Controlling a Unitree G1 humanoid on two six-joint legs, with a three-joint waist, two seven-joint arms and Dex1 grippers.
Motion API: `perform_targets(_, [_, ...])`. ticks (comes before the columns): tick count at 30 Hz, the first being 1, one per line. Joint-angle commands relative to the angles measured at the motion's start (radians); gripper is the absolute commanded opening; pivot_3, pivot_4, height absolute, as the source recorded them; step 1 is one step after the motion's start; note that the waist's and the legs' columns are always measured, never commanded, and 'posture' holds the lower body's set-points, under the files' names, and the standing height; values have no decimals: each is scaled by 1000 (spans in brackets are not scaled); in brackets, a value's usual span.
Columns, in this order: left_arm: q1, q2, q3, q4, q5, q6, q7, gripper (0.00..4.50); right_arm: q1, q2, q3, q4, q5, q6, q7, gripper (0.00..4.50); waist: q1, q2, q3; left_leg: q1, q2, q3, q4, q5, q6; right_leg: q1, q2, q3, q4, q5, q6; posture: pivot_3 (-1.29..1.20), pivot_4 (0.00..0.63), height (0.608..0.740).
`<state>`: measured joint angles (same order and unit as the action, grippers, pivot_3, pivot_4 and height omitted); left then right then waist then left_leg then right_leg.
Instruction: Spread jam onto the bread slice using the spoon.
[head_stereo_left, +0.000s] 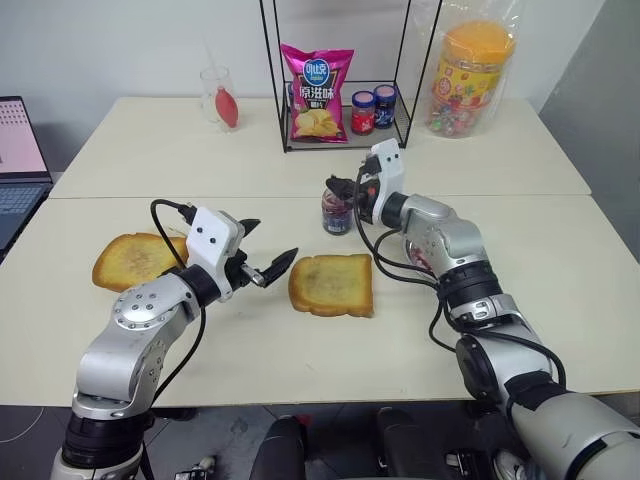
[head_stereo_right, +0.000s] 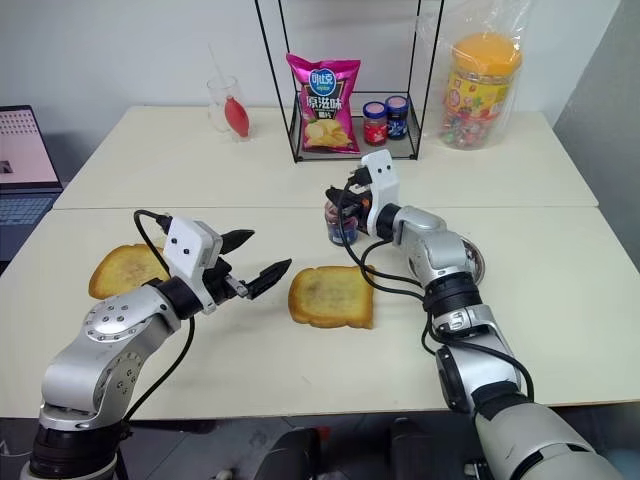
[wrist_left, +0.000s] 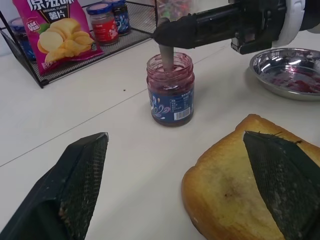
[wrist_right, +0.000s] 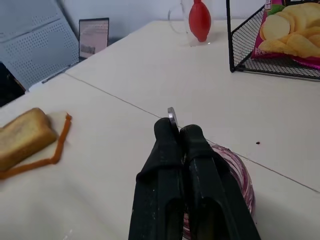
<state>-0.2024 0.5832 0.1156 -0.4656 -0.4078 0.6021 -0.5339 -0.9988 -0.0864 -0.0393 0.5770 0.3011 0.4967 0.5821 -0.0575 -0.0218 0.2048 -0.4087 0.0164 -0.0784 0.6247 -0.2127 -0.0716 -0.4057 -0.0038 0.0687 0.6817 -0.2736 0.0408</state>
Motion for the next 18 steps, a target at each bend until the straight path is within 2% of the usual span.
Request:
perform_targets(1, [-10,-4,-1,-30,6,-26,2,4500,-25,15,-69,-60,74,60,-36,71,0,0,0,0,0,0,0,0,0,0,0,0,0,0,0,0,150,740])
perform_targets(18, [-21,-13,-5,-22,14,-26,2,4500,-66,-1,-189,-38,156,123,-119,71,0,0,0,0,0,0,0,0,0,0,0,0,0,0,0,0,150,740])
